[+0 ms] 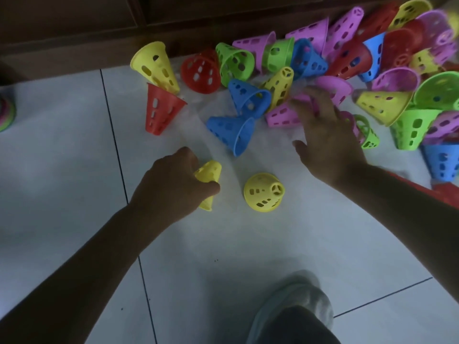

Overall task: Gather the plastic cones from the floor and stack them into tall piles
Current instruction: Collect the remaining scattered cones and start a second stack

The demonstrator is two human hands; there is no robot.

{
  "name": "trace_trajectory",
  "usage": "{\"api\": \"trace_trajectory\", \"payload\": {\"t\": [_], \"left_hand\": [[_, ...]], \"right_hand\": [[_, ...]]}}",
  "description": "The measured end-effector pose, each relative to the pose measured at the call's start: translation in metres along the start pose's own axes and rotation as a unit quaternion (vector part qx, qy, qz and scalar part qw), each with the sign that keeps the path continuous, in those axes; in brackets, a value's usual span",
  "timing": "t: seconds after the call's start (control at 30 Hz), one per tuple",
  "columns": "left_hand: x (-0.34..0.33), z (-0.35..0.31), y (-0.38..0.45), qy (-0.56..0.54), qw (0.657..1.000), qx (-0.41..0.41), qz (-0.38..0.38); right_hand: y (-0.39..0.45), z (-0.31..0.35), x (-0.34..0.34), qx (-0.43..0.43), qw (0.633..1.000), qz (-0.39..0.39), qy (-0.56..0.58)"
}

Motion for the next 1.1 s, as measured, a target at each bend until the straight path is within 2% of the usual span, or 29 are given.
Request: {"api": "trace_trajectory", "payload": {"t": [0.17, 0.23, 0.3, 0.37, 0.57, 0.77, 0.83, 0.97, 1.1], "left_hand": [[0.002, -0.013, -0.011, -0.063, 0.996, -0.042, -0.049], [0.002, -0.017, -0.014, -0.156, 0.986, -0.048, -0.045], [0.003, -0.024, -0.016, -0.281, 0.958, -0.051, -0.036], [0.003, -0.031, -0.019, -0.353, 0.932, -0.075, -0.035], [-0.015, -0.047, -0.031, -0.385, 0.907, -0.168, -0.04], [-0.041, -0.053, -0.029, -0.286, 0.918, -0.264, -0.076], [-0.051, -0.053, -0.026, -0.246, 0.925, -0.281, -0.076], [-0.068, -0.046, -0.02, -0.165, 0.937, -0.299, -0.072], [-0.075, -0.039, -0.02, -0.154, 0.94, -0.292, -0.082]], "right_hand": [[0.002, -0.008, -0.001, -0.034, 0.999, -0.015, 0.005], [0.001, -0.009, -0.002, -0.041, 0.999, -0.016, 0.01], [0.001, -0.01, -0.004, -0.061, 0.997, -0.018, 0.039], [0.003, -0.012, -0.005, -0.081, 0.994, -0.018, 0.076], [0.003, -0.018, -0.006, -0.104, 0.986, 0.004, 0.131], [-0.008, -0.02, -0.004, -0.176, 0.964, 0.002, 0.202], [-0.012, -0.018, -0.003, -0.22, 0.938, -0.001, 0.268], [-0.021, -0.007, 0.005, -0.306, 0.837, -0.035, 0.451], [-0.037, 0.013, 0.023, -0.295, 0.731, -0.045, 0.614]]}}
Point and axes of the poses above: each hand's wrist, its own y-axis towards the middle knuckle, its own x-axis out of the back of the hand, z = x × y, the point moved 1 cm from there along y, towards the middle knuckle, and after that the axes turned 3 degrees about -x, right-handed, at the moved point
